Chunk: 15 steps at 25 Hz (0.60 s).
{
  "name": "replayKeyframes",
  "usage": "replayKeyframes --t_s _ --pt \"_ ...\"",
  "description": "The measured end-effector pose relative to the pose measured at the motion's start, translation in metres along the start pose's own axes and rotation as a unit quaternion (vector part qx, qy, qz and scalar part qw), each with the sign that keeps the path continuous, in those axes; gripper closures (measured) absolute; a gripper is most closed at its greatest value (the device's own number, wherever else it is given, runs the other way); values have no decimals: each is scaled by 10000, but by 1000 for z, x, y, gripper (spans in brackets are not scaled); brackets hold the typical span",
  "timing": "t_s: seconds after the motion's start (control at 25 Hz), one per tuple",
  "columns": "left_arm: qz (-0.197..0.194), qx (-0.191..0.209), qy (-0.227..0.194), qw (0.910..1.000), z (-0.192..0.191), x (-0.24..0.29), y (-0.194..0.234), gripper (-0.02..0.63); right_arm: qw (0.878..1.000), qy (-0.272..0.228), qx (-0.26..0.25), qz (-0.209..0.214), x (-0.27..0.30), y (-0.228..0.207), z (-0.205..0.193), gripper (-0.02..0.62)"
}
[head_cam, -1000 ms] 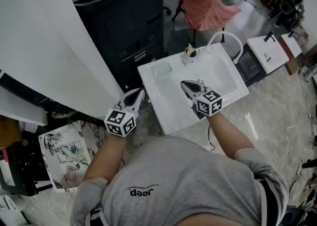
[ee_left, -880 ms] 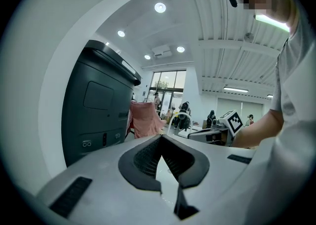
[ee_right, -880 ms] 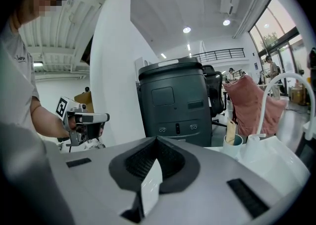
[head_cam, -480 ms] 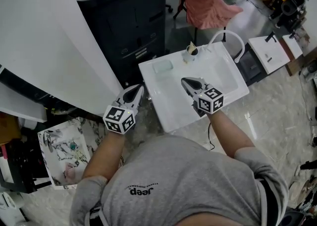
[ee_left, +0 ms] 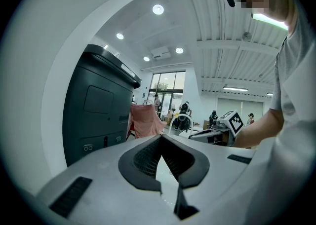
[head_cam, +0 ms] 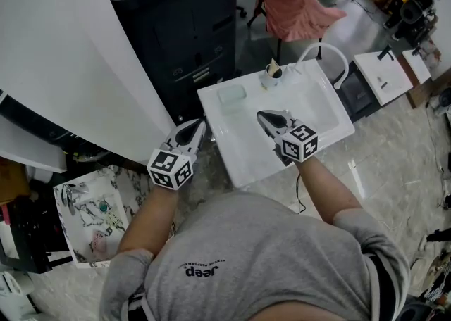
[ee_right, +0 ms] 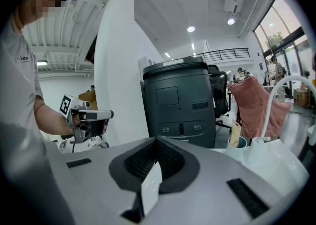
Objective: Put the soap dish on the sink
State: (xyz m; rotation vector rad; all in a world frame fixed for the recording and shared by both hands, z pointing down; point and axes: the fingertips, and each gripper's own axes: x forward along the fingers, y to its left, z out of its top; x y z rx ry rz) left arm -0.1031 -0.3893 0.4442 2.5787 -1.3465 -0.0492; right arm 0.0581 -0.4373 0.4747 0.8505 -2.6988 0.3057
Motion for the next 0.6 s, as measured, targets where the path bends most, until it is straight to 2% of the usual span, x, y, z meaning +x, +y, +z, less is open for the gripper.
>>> replayKeyframes --t_s 0.6 --pt "-10 2 -34 10000 2 0 -1 592 10000 -2 -20 44 -1 2 0 540"
